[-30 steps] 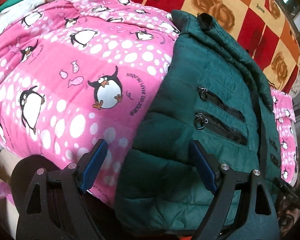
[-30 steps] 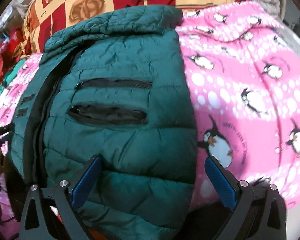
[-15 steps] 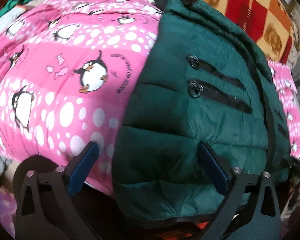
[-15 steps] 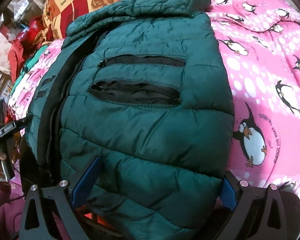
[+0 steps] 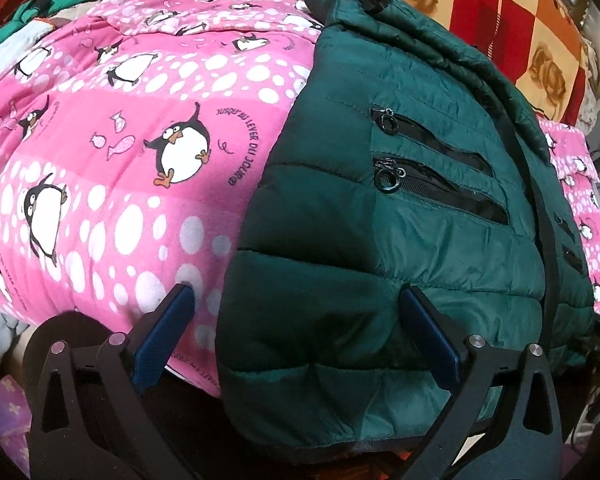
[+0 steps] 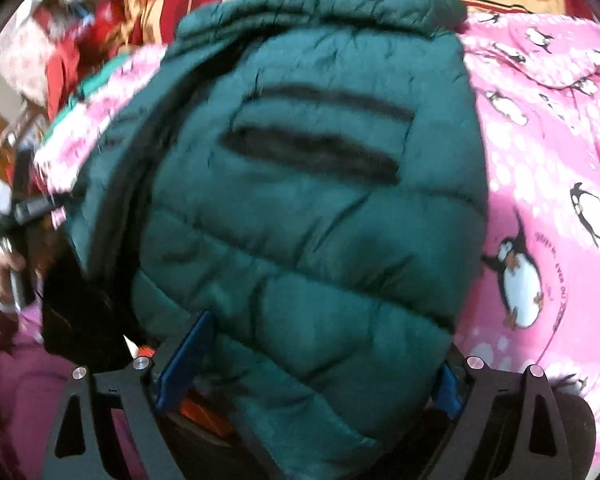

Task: Fold large clothes

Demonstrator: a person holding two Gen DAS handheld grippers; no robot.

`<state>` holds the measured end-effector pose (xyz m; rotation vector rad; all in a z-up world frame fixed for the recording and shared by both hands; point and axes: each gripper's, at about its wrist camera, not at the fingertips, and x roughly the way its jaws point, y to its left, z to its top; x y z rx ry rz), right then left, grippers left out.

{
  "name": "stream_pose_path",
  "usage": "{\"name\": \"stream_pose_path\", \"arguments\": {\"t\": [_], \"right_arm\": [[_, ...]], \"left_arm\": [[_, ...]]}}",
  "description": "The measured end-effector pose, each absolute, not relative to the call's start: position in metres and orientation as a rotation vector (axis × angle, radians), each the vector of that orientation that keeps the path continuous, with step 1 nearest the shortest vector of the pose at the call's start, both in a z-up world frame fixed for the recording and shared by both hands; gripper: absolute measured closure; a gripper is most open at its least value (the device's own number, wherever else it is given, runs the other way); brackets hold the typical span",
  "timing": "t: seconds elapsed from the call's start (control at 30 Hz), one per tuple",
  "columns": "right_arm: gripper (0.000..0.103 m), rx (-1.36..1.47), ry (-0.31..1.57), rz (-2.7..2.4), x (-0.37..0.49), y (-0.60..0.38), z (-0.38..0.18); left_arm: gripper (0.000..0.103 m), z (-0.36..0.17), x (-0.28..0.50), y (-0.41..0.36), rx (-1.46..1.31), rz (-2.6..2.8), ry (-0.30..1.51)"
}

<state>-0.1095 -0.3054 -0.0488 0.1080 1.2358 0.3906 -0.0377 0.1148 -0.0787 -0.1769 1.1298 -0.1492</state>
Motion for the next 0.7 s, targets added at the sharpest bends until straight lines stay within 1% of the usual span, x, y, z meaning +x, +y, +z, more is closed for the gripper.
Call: {"name": "stream_pose_path", "arguments": {"t": [0.07, 0.13, 0.17, 0.2, 0.23, 0.27, 0.3, 0.33, 0.4, 0.43, 0.5, 0.7], "right_arm": [[0.010, 0.096, 1.235, 0.400, -0.112, -0.304, -0.048], [0.021, 0.115, 1.207, 0.401, -0.114, -0.310, -0.045], [0.031, 0.134, 1.191, 0.394, -0.114, -0.314, -0.044], [0.044, 0.153, 1.178, 0.389, -0.114, -0.318, -0.043], [0.050, 0.166, 1.163, 0.384, -0.114, -0.322, -0.043], [0.058, 0.167, 1.146, 0.379, -0.115, -0.324, -0.042], [0.062, 0.164, 1.136, 0.381, -0.115, -0.325, -0.041], [0.064, 0.161, 1.126, 0.385, -0.116, -0.325, -0.039], [0.071, 0.148, 1.096, 0.391, -0.115, -0.325, -0.029], [0.072, 0.138, 1.082, 0.392, -0.113, -0.324, -0.025], [0.074, 0.114, 1.035, 0.398, -0.111, -0.324, -0.011], [0.074, 0.093, 0.902, 0.392, -0.097, -0.330, 0.028]], "left_arm": [[0.000, -0.079, -0.039, 0.115, -0.177, -0.152, 1.133], [0.001, -0.079, -0.039, 0.115, -0.179, -0.156, 1.143], [0.003, -0.078, -0.040, 0.115, -0.178, -0.161, 1.148], [0.015, -0.076, -0.041, 0.115, -0.180, -0.168, 1.142], [0.043, -0.073, -0.044, 0.115, -0.184, -0.174, 1.131], [0.057, -0.067, -0.047, 0.114, -0.191, -0.196, 1.112], [0.072, -0.062, -0.049, 0.111, -0.180, -0.203, 1.101], [0.081, -0.057, -0.051, 0.107, -0.145, -0.197, 1.085], [0.089, -0.049, -0.052, 0.102, -0.109, -0.202, 1.065], [0.090, -0.045, -0.053, 0.100, -0.104, -0.204, 1.056], [0.091, -0.030, -0.052, 0.100, -0.124, -0.215, 1.017], [0.091, 0.014, -0.041, 0.102, -0.143, -0.219, 0.890]]}}
